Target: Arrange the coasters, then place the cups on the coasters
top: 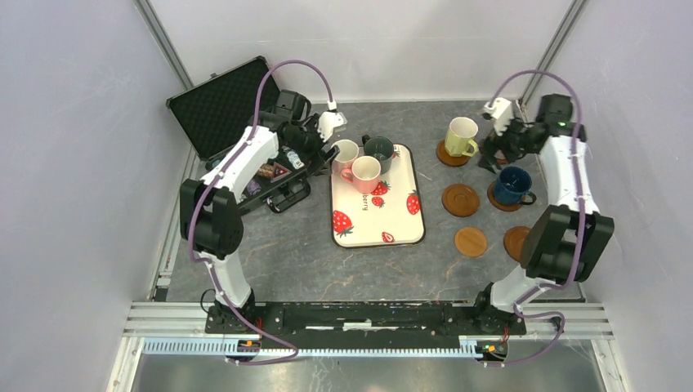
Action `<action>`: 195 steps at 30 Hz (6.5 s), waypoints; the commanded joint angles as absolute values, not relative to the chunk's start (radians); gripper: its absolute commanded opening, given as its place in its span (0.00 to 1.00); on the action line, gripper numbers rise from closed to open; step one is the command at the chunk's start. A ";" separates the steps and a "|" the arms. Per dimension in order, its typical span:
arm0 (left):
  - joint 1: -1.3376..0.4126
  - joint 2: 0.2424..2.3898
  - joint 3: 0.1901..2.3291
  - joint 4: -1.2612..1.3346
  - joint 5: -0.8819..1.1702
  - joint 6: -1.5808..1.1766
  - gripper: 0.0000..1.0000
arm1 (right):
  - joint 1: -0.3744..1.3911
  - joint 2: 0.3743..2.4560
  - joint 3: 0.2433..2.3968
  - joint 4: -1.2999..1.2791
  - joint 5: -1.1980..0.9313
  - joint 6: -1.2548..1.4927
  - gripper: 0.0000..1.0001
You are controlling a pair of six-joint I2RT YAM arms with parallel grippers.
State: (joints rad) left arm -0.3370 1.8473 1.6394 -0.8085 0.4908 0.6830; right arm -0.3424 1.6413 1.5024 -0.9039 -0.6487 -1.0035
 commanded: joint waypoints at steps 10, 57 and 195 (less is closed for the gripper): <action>-0.363 2.161 2.251 -0.698 0.420 0.018 0.97 | -0.008 1.710 1.555 -0.566 -0.641 -0.511 0.92; -0.573 2.507 2.400 -0.624 0.450 -0.243 0.97 | -0.051 1.563 1.458 -0.597 -0.491 -0.489 0.91; -0.367 1.962 2.037 -0.753 0.744 0.146 1.00 | -0.224 1.203 0.929 -1.051 -0.564 -1.244 0.00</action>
